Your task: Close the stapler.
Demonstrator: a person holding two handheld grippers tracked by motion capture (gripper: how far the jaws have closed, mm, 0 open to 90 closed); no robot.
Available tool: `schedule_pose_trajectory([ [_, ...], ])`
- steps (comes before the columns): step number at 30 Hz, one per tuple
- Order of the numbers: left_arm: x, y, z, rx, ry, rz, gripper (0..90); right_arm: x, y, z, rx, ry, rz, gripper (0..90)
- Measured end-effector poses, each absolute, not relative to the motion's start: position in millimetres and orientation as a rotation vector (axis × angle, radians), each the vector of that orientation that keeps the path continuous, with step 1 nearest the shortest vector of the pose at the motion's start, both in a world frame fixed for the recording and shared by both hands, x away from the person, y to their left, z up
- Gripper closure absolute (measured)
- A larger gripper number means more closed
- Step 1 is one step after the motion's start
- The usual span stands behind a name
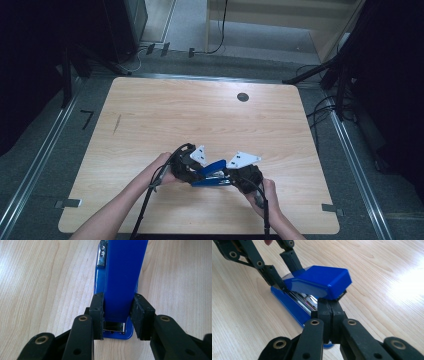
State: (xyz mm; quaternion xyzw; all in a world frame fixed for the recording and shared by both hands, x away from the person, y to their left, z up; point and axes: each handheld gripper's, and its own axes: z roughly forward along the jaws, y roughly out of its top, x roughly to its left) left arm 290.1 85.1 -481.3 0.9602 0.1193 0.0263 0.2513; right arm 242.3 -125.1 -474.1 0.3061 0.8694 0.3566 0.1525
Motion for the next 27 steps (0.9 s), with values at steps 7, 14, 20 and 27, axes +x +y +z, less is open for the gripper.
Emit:
schedule_pose_trajectory([
  [7,291,84,-482,2.619,0.328,0.066,66.3,243,-140,-466,0.918,2.456,1.039,90.0],
  [14,291,81,-482,2.632,0.334,0.064,66.2,245,-138,-440,0.901,2.392,1.145,90.0],
  [20,290,81,-483,2.630,0.341,0.068,66.0,245,-122,-446,0.858,2.455,1.081,90.0],
  [27,288,81,-490,2.602,0.369,0.077,62.5,251,-124,-466,0.913,2.505,1.000,90.0],
])
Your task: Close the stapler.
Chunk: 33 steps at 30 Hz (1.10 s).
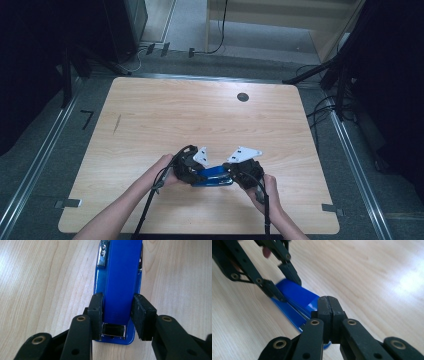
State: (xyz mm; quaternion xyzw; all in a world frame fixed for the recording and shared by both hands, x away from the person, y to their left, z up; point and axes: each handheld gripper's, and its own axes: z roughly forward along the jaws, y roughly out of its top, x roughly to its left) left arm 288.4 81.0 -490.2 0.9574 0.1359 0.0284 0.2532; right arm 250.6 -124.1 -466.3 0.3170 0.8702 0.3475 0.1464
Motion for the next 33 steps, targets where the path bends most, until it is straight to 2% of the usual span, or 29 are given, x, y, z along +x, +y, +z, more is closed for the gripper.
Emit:
schedule_pose_trajectory([
  [2,289,85,-490,2.545,0.409,0.058,54.7,251,-125,-472,0.928,2.521,0.974,90.0],
  [4,289,88,-488,2.524,0.441,0.062,42.8,251,-127,-473,0.942,2.516,0.990,90.0],
  [8,289,100,-482,2.499,0.484,0.092,29.1,251,-128,-473,0.957,2.522,0.988,90.0],
  [14,290,126,-480,2.468,0.587,0.148,19.1,253,-130,-479,0.984,2.536,0.974,90.0],
  [24,289,140,-479,2.431,0.661,0.199,13.9,250,-132,-483,1.002,2.530,0.980,90.0],
  [26,289,143,-477,2.420,0.678,0.220,13.8,251,-136,-484,1.011,2.524,1.021,82.9],
  [28,290,146,-476,2.399,0.699,0.232,13.1,251,-140,-482,1.025,2.503,1.065,80.8],
  [30,290,149,-475,2.383,0.725,0.256,11.4,253,-146,-475,1.028,2.478,1.085,72.2],
  [31,290,151,-475,2.379,0.737,0.262,10.7,254,-148,-474,1.041,2.468,1.090,70.7],
  [33,290,153,-475,2.367,0.759,0.283,9.2,256,-156,-473,1.072,2.449,1.077,59.7],
])
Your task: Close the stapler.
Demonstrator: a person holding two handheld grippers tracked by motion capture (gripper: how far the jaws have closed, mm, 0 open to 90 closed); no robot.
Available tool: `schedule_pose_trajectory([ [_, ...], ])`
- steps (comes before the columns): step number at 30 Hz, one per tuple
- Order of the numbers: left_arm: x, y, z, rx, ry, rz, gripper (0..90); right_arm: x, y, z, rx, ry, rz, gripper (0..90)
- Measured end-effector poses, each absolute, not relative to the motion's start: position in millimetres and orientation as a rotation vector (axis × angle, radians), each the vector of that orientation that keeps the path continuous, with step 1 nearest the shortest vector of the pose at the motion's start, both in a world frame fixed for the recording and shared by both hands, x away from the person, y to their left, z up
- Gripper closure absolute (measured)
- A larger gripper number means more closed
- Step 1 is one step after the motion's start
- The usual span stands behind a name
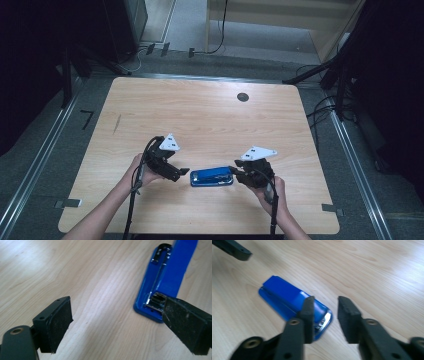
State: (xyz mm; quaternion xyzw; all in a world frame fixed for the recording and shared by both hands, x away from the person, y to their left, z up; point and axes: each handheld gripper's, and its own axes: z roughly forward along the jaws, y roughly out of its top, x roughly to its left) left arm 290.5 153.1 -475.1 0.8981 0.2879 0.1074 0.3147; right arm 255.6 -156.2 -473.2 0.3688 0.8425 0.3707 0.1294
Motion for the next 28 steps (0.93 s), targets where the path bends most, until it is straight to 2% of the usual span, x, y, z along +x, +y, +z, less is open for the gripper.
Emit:
schedule_pose_trajectory([
  [4,291,156,-475,2.362,0.796,0.306,6.6,259,-172,-475,1.128,2.409,1.049,42.8],
  [9,292,163,-475,2.340,0.888,0.364,3.1,267,-196,-475,1.204,2.352,1.028,28.0],
  [11,293,169,-475,2.321,0.928,0.387,2.1,270,-209,-475,1.257,2.335,1.005,18.7],
  [21,303,199,-482,2.243,1.101,0.458,0.9,276,-280,-495,1.517,2.156,0.959,1.0],
  [28,311,205,-497,2.268,1.160,0.469,0.9,283,-283,-514,1.496,2.160,0.820,0.0],
])
